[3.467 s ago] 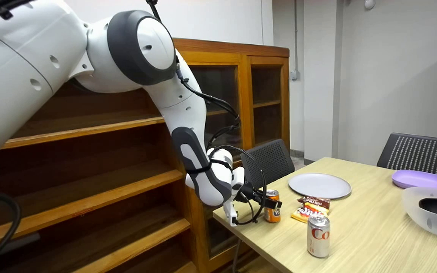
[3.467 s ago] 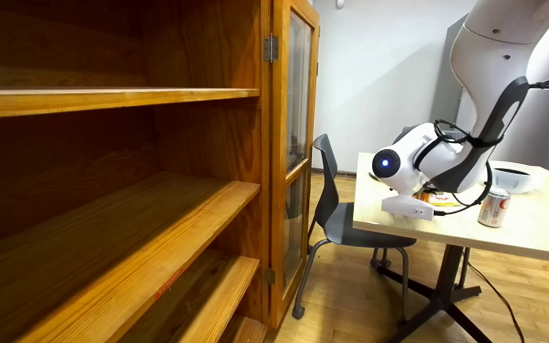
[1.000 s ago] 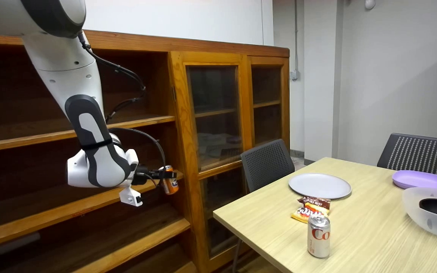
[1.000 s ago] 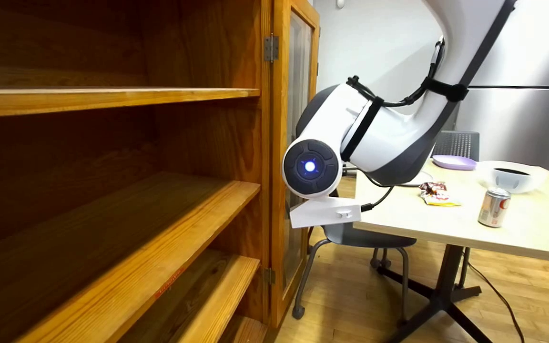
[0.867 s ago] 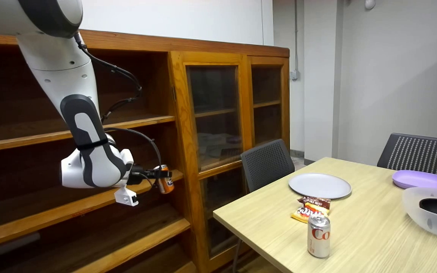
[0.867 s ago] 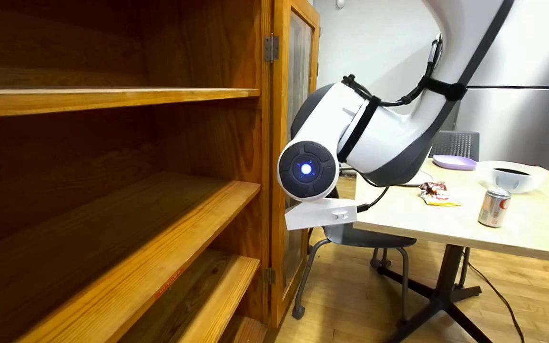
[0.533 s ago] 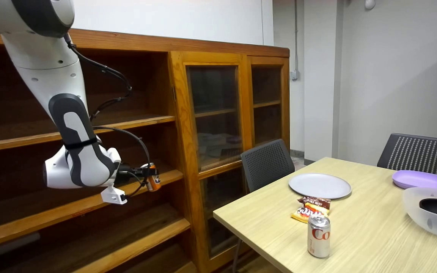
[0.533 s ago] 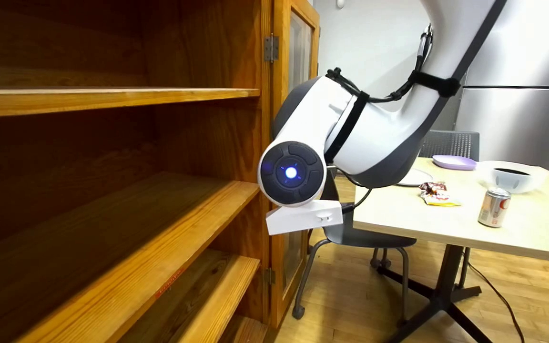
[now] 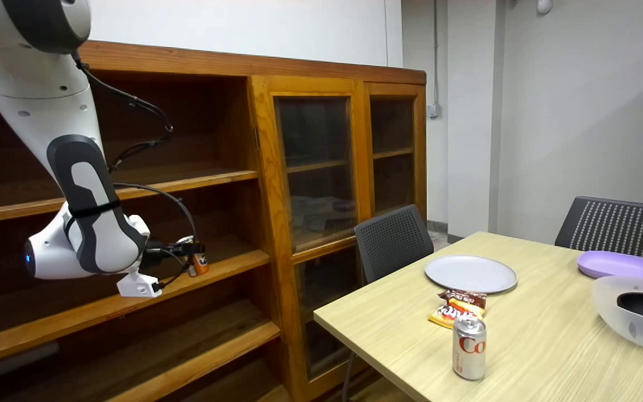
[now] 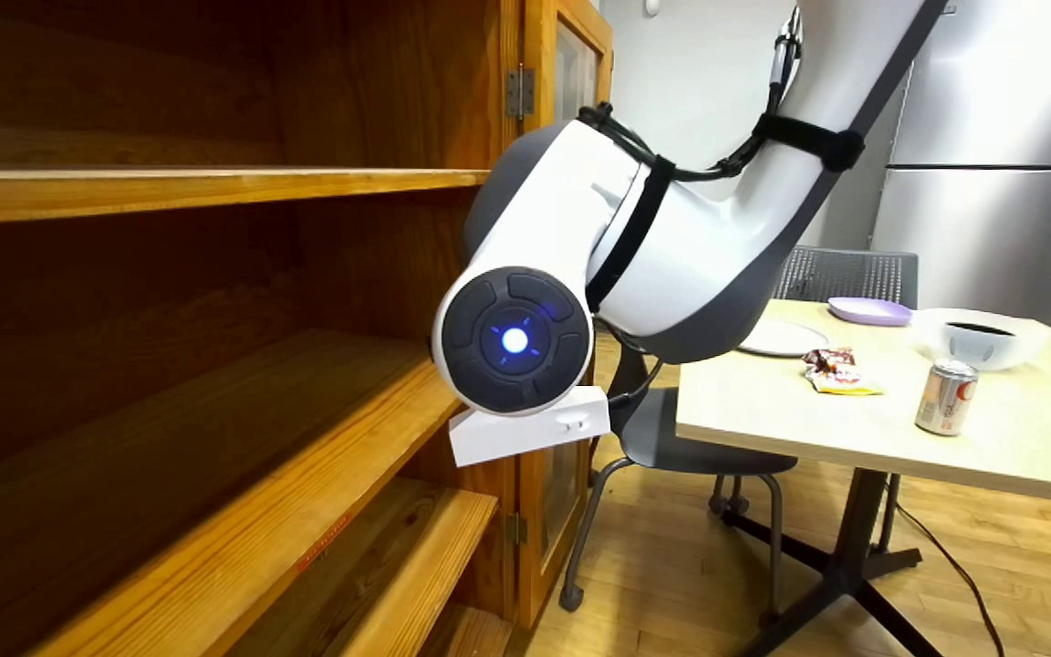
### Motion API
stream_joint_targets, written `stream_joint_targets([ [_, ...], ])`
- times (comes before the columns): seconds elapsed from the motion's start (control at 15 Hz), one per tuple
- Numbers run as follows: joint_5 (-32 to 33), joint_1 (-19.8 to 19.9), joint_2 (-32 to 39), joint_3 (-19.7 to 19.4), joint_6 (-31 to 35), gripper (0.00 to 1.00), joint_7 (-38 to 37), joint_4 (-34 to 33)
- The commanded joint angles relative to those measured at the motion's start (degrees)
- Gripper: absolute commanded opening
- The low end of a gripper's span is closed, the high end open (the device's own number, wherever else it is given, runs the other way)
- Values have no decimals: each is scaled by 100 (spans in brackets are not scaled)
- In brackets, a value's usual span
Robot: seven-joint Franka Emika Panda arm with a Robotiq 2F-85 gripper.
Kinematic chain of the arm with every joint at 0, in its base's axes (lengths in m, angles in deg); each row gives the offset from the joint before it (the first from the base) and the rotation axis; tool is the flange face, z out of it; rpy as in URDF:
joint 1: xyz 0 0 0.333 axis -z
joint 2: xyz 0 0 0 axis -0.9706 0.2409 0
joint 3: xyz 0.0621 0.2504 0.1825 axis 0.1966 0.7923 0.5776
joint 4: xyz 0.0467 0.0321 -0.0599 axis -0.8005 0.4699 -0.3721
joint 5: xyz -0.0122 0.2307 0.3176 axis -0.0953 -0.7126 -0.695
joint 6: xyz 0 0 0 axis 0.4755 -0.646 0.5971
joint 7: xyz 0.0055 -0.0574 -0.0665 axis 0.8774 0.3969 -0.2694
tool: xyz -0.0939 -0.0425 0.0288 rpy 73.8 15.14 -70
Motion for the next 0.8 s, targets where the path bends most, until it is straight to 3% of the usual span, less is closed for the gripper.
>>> stream_joint_targets([
  [0.0,266,-61,-118,133,1,36,20,-65],
  [0.73,700,-170,329,305,336,36,87,-788],
])
